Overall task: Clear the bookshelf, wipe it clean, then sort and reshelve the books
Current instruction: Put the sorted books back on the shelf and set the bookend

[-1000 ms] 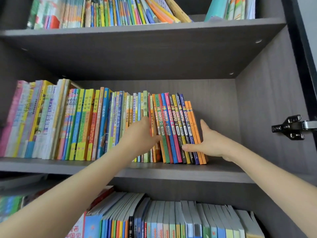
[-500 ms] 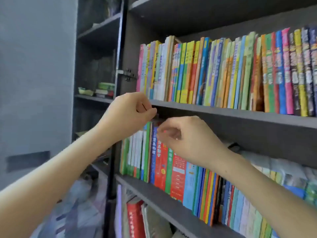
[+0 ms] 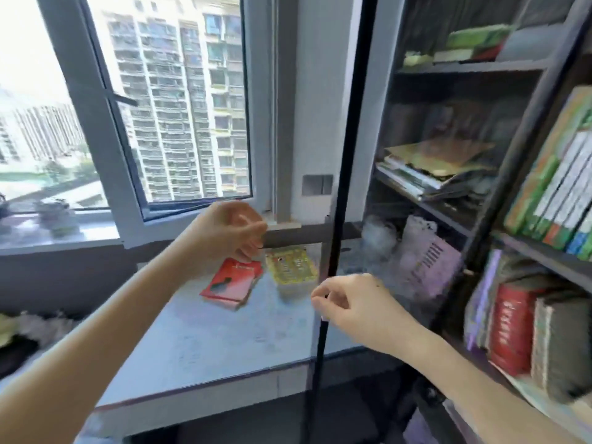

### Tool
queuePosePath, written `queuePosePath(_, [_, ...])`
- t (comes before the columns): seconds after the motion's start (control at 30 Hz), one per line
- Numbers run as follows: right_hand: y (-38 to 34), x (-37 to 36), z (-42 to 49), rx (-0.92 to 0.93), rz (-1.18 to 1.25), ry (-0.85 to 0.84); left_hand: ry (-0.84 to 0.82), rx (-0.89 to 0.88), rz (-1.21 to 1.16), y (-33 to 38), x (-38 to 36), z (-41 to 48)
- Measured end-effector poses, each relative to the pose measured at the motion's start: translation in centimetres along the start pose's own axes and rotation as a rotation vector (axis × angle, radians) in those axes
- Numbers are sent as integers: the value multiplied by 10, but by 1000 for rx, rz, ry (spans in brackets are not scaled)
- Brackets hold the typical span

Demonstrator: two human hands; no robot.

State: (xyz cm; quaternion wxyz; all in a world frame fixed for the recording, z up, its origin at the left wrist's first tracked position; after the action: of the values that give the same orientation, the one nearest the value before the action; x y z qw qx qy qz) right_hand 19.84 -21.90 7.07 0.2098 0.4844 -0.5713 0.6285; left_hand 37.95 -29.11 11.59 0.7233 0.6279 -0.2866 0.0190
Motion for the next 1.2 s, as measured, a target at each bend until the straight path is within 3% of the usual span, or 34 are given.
queuePosePath(0.07, [-1,-31,22,-27,74,-45,21,97,-18,-47,23,-3])
queuePosePath(0.1, [-33,-82,82,-52,167,-83,23,187,7,-100,82,-17])
queuePosePath(0.23, [-3,-138,126,-214,568,-63,47,314,-56,-179,108,-21])
queuePosePath(0.37, [33,-191,184,-481,1211,34,74,413,-127,-253,133,-13])
queuePosePath(0.57, [91,-235,271,-664,1790,234,99,542,-143,-338,143,25])
queuePosePath(0.77, [163,-254,354,-803,1991,456,83,727,57,-429,137,100])
queuePosePath(0.87, [193,-254,385,-891,1973,485,87,773,187,-468,128,154])
queuePosePath(1.0, [244,-248,423,-990,1865,536,94,861,148,-505,108,222])
queuePosePath(1.2, [279,-265,438,-1177,1852,418,-31,1086,335,-558,78,259])
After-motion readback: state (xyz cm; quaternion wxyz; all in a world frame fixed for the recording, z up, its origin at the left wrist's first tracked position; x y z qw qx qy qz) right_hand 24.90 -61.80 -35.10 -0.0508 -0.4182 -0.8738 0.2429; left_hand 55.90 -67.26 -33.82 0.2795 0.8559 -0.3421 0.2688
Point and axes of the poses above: each hand's wrist, its own z-axis towards the middle knuckle, its own x-axis out of the back of the hand, y = z × x, the point moved 8 cm from there along z, towards the middle knuckle, and after that the axes turned 14 degrees about -y, right-handed, at the moved point
